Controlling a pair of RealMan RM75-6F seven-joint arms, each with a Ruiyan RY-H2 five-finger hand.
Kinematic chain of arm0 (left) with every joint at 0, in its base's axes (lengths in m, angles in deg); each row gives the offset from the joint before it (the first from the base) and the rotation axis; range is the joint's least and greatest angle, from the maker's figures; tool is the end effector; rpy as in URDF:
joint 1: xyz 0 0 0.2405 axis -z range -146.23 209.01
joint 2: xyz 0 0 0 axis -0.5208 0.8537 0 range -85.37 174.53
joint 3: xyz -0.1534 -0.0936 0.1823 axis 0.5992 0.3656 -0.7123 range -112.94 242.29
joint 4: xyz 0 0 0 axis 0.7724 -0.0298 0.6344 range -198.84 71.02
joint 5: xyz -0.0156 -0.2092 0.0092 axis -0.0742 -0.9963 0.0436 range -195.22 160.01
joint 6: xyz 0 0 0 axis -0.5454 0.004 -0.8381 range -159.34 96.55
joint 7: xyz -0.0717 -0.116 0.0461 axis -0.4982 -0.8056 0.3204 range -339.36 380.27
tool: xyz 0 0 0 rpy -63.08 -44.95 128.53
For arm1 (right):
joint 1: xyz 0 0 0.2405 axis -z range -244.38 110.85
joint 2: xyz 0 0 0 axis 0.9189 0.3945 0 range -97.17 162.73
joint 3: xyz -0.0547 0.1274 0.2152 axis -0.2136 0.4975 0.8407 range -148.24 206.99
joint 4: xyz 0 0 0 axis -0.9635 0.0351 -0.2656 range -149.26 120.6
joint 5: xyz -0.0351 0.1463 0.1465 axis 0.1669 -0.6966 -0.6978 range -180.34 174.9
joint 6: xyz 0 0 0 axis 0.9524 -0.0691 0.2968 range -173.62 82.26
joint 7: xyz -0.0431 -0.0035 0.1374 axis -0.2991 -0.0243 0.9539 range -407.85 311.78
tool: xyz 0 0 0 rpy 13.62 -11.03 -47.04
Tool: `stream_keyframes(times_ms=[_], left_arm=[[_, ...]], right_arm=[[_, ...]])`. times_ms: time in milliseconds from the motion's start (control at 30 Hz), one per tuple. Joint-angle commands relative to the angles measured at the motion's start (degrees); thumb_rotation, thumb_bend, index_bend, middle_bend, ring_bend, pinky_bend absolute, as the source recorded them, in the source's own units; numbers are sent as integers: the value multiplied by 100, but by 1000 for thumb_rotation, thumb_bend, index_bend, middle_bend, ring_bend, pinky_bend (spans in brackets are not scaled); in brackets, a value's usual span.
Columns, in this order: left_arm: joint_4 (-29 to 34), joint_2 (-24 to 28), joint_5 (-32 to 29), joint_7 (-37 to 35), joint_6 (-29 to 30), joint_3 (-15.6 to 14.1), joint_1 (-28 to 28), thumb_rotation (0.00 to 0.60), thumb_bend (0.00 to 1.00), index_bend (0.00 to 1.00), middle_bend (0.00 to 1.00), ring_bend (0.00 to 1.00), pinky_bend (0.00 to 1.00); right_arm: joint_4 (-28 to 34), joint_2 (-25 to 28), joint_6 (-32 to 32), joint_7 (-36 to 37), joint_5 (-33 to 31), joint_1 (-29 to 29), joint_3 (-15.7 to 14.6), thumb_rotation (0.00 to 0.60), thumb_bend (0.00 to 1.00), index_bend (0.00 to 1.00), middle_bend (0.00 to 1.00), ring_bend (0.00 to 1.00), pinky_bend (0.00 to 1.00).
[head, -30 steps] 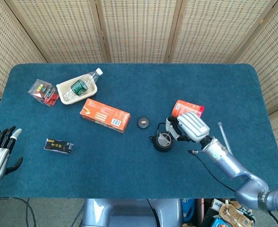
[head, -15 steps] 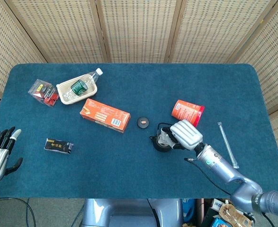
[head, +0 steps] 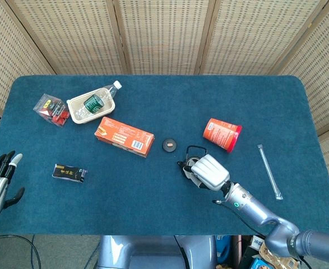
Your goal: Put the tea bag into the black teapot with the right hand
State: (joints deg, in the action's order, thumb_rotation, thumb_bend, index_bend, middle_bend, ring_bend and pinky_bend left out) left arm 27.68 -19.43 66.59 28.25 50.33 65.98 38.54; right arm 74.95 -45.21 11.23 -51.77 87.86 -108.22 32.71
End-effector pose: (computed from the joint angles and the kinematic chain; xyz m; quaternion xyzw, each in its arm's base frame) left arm -0.3162 0.1877 0.1514 -0.6366 -0.3600 -0.3257 0.5993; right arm -0.1423 -0.3089 0.0192 0.8177 -0.2724 0.4061 0.3037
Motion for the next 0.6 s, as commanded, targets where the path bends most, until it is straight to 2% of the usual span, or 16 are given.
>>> stream_keyframes(times_ms=[33,267,300,367,400,533,600], left_arm=[[2,6,0,-6,8,3,-4,600,364,0,0,0,0],[-4,0,8,-17,12,4,-7,600,363,0,0,0,0],[-7,0,9,-20,12,4,-8,600,363,0,0,0,0],[-9,4,15,-25,16,5,-8,600,364,0,0,0,0],[-12,4,17,-28,19,3,-11,600,364,0,0,0,0],[-21,1,19,-38,19,-4,-20,600,364,0,0,0,0],[-22,0,22,-40,21,-4,-21,600,364,0,0,0,0]], right_arm=[[-29,-39,-19,-34,72,-5,-68,600,740,582,880,939,1000],[-104,-96,-65,-92,220,-32,-189,599,741,490,880,939,1000],[-108,-96,-70,-84,225,-34,-196,580,740,475,882,939,1000],[-98,-62,-150,-54,230,-66,-226,489,740,457,884,939,1000],[-91,-48,-181,-46,233,-79,-238,413,741,449,884,939,1000],[-89,-8,-259,15,305,-129,-298,188,740,426,884,938,1000],[-92,7,-265,40,327,-142,-308,124,740,417,885,938,1000]])
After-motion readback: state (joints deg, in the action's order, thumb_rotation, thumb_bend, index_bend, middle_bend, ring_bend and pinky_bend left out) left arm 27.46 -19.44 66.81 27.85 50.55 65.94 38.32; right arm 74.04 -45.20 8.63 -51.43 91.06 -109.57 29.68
